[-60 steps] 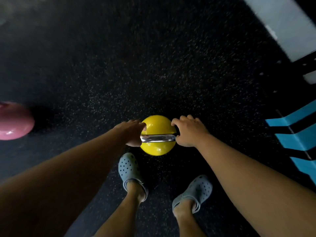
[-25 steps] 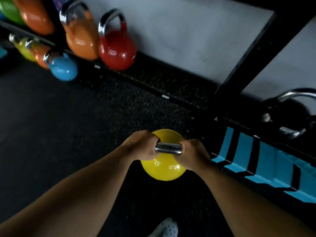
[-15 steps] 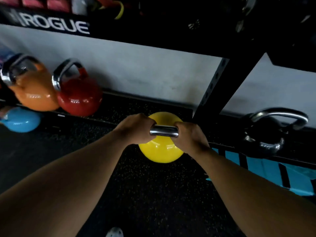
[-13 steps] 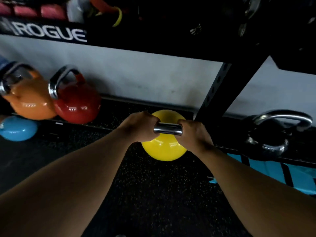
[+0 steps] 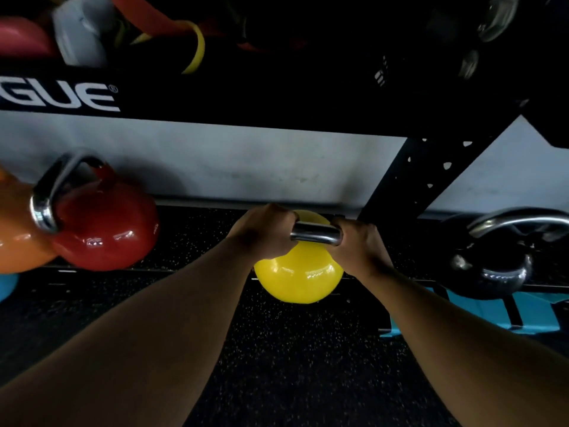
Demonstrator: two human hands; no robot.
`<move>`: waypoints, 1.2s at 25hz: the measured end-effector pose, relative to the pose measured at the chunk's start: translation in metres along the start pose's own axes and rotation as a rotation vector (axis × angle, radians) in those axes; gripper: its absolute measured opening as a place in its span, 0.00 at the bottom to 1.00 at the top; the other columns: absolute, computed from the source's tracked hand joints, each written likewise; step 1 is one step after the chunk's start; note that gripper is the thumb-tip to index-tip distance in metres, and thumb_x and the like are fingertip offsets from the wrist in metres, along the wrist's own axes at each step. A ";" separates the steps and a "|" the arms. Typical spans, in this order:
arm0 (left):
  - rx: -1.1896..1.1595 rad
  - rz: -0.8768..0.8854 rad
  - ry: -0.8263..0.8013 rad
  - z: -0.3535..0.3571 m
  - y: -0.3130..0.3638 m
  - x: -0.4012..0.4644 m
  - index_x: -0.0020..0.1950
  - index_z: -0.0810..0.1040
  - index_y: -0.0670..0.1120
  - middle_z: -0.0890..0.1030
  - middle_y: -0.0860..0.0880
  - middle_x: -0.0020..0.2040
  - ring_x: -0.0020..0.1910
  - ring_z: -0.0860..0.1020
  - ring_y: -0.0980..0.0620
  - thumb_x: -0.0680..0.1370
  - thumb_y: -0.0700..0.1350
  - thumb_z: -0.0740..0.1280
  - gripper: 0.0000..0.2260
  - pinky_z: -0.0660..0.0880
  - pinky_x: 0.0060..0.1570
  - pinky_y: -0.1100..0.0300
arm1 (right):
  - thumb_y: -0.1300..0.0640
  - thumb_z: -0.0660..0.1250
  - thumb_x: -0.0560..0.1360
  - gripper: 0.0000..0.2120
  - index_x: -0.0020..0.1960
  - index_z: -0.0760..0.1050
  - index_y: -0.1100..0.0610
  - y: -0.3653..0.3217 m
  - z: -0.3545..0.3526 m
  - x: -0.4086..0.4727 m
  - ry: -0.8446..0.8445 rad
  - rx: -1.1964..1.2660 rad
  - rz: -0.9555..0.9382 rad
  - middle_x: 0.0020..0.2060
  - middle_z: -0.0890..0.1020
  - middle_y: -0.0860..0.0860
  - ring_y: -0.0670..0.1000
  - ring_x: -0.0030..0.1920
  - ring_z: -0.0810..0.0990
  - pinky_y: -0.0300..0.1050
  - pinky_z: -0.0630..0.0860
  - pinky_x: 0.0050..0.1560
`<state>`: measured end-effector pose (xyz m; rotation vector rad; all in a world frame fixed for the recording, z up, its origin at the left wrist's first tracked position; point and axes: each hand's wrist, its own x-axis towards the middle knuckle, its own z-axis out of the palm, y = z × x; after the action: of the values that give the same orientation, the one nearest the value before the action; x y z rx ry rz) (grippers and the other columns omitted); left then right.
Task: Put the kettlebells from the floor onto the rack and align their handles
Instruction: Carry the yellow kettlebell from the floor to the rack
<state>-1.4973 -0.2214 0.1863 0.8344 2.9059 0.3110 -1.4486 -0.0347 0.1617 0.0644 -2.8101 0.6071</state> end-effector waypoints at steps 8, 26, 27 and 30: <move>-0.082 -0.054 0.017 -0.007 -0.020 0.028 0.49 0.82 0.47 0.83 0.41 0.45 0.46 0.81 0.38 0.70 0.45 0.67 0.09 0.76 0.41 0.55 | 0.62 0.71 0.67 0.08 0.45 0.82 0.56 -0.002 0.003 0.042 -0.039 -0.004 0.005 0.36 0.85 0.57 0.60 0.41 0.84 0.38 0.67 0.36; -0.237 -0.162 0.078 0.007 -0.018 0.065 0.49 0.81 0.44 0.83 0.42 0.40 0.38 0.80 0.43 0.71 0.37 0.64 0.10 0.74 0.34 0.58 | 0.61 0.72 0.71 0.15 0.57 0.80 0.59 0.017 0.000 0.080 -0.170 0.047 0.035 0.47 0.85 0.59 0.58 0.48 0.83 0.37 0.69 0.43; -0.234 -0.155 0.070 0.006 -0.019 0.065 0.50 0.82 0.44 0.83 0.42 0.41 0.39 0.80 0.43 0.71 0.37 0.64 0.11 0.74 0.34 0.58 | 0.61 0.72 0.71 0.15 0.58 0.80 0.59 0.015 -0.001 0.078 -0.164 0.051 0.043 0.48 0.85 0.59 0.58 0.49 0.83 0.37 0.70 0.43; -0.224 -0.131 0.072 0.004 -0.022 0.065 0.51 0.82 0.45 0.84 0.42 0.42 0.39 0.80 0.43 0.71 0.39 0.65 0.11 0.71 0.35 0.59 | 0.61 0.72 0.71 0.22 0.65 0.77 0.60 0.011 0.001 0.074 -0.172 0.069 0.100 0.53 0.85 0.60 0.59 0.55 0.82 0.43 0.75 0.50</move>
<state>-1.5627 -0.2041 0.1746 0.6078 2.9005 0.6519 -1.5216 -0.0239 0.1761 -0.0112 -2.9721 0.7557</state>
